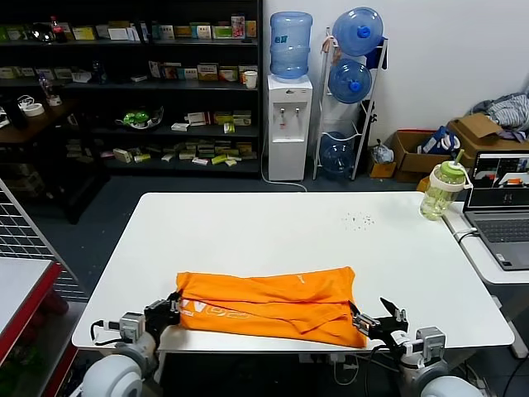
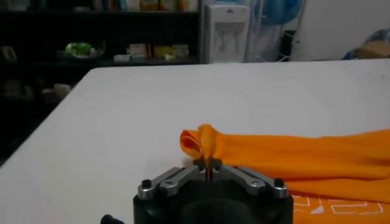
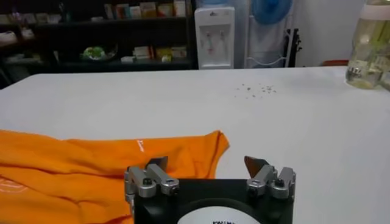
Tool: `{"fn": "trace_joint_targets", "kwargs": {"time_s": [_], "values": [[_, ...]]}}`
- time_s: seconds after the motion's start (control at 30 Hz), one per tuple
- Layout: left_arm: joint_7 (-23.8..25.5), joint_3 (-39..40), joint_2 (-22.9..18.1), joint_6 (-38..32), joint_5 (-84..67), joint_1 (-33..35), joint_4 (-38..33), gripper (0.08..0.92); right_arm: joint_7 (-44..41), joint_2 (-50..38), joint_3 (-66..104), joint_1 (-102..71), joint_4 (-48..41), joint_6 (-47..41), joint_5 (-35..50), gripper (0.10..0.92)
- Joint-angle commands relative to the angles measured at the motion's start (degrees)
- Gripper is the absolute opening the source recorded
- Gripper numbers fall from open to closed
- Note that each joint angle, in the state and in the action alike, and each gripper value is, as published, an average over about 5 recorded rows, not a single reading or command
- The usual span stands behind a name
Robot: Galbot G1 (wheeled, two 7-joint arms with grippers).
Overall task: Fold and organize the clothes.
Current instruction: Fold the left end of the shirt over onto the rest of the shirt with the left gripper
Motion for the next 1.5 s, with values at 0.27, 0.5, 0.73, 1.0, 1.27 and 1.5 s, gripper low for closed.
{"fn": "trace_joint_targets", "kwargs": {"time_s": [0.27, 0.5, 0.73, 1.0, 1.27, 1.5], "values": [[4.1, -13.2, 23.1, -1.2, -6.6, -2.4, 16.7, 0.111, -0.1, 1.2, -2.9, 4.4, -1.0, 1.0, -1.3, 0.823], [5.4, -12.2, 26.1, -1.5, -5.8, -4.5, 20.7, 0.111, -0.1, 1.7, -3.3, 4.5, -0.9, 1.3, -2.0, 0.823], [-0.6, -13.4, 16.8, 3.6, -11.6, 5.4, -2.8, 0.111, 0.4, 2.8, -3.4, 4.0, -1.2, 0.9, -2.9, 0.823], [-5.7, -1.0, 2.6, 10.1, -18.5, -1.3, -16.5, 0.111, 1.6, 3.7, -1.6, 2.1, -0.5, -0.2, -3.2, 0.823], [-7.8, 8.2, -3.4, 10.9, -19.0, -9.2, -13.6, 0.111, 1.9, 6.1, -0.4, 0.1, -0.5, -0.6, -4.2, 0.823], [-9.4, 13.6, -7.0, 11.6, -17.5, -13.3, -10.6, 0.111, 2.3, 7.5, -0.5, 0.0, -0.5, -0.9, -4.4, 0.823]]}}
